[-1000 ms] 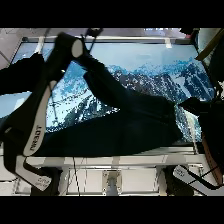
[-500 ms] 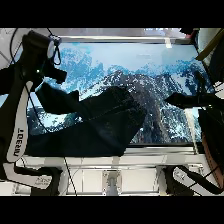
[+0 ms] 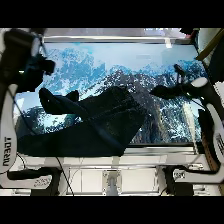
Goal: Fold the clothes and pants, and hang the long-sleeved shirts on hangers.
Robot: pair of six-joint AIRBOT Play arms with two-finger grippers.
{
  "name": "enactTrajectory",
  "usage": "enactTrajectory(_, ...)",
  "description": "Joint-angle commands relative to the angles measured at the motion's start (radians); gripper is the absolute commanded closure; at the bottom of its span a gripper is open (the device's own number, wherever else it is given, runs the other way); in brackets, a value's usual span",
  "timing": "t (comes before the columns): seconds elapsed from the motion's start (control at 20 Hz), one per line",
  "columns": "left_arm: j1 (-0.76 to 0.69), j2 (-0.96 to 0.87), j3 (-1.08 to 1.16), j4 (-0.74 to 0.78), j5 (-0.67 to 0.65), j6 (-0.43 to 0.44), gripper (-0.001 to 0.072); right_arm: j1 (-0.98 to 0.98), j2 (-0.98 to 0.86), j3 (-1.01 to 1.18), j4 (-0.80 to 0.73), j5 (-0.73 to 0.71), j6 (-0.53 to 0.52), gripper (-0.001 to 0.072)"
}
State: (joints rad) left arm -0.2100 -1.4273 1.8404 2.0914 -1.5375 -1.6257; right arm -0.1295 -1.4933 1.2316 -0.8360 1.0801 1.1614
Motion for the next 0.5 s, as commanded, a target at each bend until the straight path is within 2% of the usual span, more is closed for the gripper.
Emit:
enactTrajectory(0.0, 0.159, 0.071, -0.037, 0.011, -0.092, -0.067, 0.0008, 0.068, -0.259, 0.272, 0.013, 0.094, 0.04, 0.0199)
enactTrajectory(0.25, 0.386, 0.165, -0.228, -0.185, -0.086, -0.117, 0.0009, 0.154, -0.537, 0.566, 0.013, 0.159, 0.066, 0.0201)
enactTrajectory(0.45, 0.424, 0.174, -0.402, -0.225, -0.004, -0.163, 0.0009, 0.199, -0.668, 0.724, 0.012, 0.198, 0.084, 0.0201)
